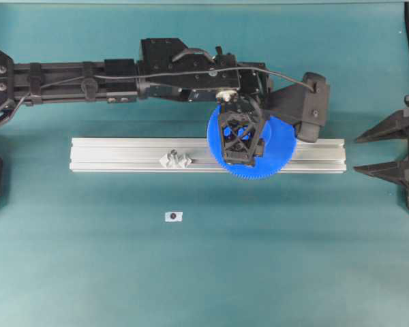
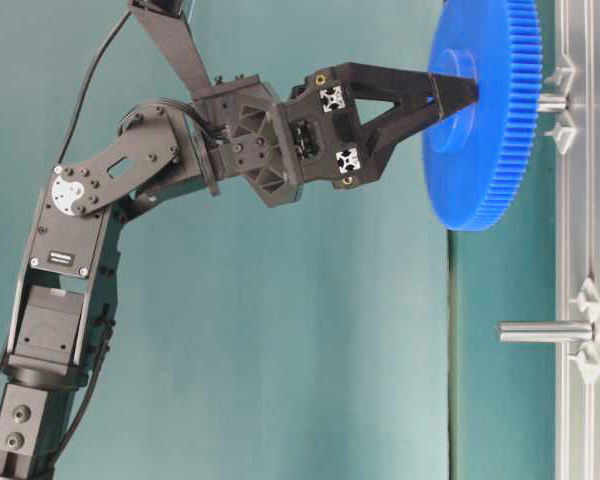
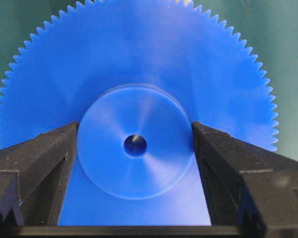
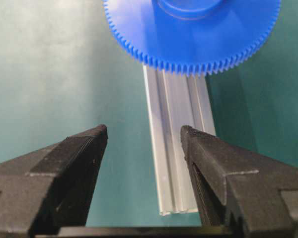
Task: Insert the large gear onto the shaft.
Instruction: 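Align the gear hole over the right shaft and lower it down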
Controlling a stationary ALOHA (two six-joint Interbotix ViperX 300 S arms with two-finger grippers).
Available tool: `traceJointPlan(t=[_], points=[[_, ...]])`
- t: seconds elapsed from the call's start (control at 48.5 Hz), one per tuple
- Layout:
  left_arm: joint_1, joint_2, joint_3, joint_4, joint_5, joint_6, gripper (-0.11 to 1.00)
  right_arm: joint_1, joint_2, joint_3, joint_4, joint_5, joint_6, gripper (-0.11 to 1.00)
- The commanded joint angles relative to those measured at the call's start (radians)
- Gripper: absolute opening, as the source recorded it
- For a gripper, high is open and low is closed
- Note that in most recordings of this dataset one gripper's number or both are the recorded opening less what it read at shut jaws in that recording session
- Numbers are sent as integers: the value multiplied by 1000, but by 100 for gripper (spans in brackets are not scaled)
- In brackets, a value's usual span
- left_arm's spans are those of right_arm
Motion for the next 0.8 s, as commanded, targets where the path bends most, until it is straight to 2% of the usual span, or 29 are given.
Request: traceJointPlan(t=[0.0, 0.289, 0.433, 0.784], points=[[12, -18, -14, 3, -5, -2, 78, -3, 6, -9, 0, -9, 8, 69], [12, -14, -14, 3, -12, -18, 78, -3, 6, -9, 0, -9, 8, 69], [12, -18, -14, 2, -48, -38, 91, -3, 6, -9, 0, -9, 8, 69], [12, -25, -12, 3, -78, -40, 89, -3, 6, -9, 0, -9, 8, 69]])
